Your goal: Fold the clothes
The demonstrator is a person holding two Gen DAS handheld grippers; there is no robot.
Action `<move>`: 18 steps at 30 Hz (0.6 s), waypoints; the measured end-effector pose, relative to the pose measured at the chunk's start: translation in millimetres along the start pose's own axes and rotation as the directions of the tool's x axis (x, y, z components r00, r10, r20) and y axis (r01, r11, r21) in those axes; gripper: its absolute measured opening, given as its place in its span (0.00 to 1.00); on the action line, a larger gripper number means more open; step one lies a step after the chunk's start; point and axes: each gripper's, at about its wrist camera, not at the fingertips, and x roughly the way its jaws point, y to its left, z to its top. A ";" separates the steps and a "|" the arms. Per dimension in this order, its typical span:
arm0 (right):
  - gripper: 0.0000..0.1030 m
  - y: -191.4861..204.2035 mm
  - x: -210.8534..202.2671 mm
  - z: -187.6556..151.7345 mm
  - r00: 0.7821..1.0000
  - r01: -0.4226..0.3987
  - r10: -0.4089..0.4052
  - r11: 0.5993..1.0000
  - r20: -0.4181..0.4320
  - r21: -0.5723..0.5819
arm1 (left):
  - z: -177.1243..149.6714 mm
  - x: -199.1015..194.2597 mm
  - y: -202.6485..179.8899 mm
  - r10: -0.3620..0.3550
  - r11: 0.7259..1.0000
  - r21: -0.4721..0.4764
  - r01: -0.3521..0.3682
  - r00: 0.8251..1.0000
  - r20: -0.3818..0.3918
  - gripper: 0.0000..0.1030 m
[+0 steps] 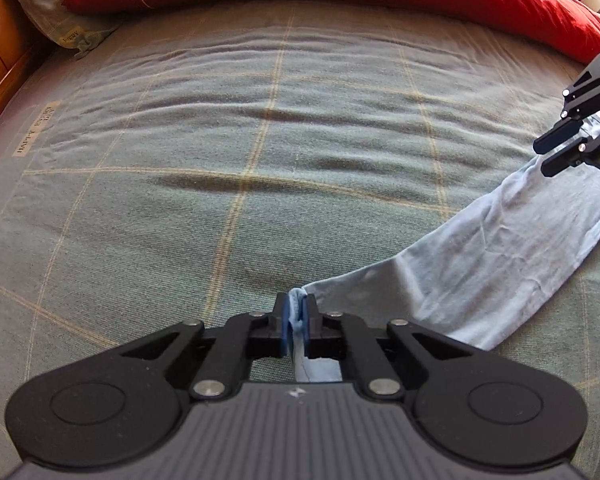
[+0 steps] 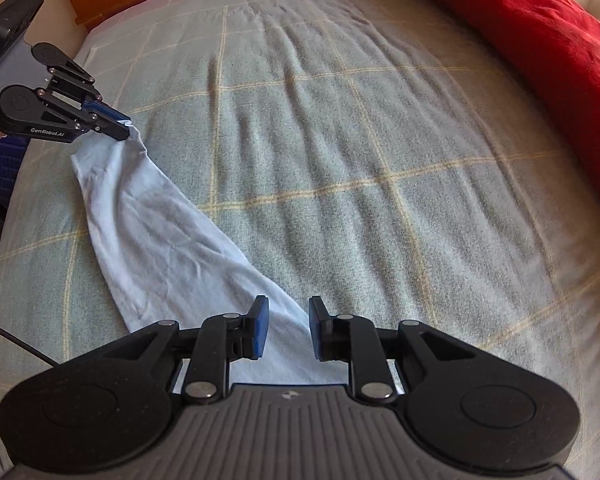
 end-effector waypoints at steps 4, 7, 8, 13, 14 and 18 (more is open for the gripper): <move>0.24 -9.4 17.7 8.6 0.999 -0.051 0.051 0.998 -0.005 -0.023 | -6.3 3.7 1.9 0.003 1.000 -0.006 -0.003 1.000 -0.015 0.04; 0.24 -0.4 55.6 14.4 0.997 -0.076 0.073 0.995 -0.040 -0.070 | -9.4 4.7 3.1 0.004 1.000 -0.006 -0.004 1.000 -0.021 0.04; 0.24 -0.5 60.4 13.9 0.997 -0.071 0.067 0.994 -0.048 -0.085 | -10.3 4.8 3.4 0.003 1.000 -0.006 -0.003 1.000 -0.021 0.05; 0.24 1.9 67.0 10.6 0.995 -0.074 0.065 0.989 -0.075 -0.131 | -13.5 6.0 3.9 0.003 1.000 -0.009 -0.003 1.000 -0.023 0.05; 0.24 4.8 66.7 9.3 0.995 -0.070 0.059 0.987 -0.083 -0.148 | -13.8 6.5 4.1 0.003 1.000 -0.011 -0.003 1.000 -0.023 0.05; 0.24 12.4 69.7 10.1 0.994 -0.057 0.037 0.978 -0.104 -0.199 | -13.6 5.3 3.7 0.008 1.000 -0.013 -0.008 1.000 -0.008 0.05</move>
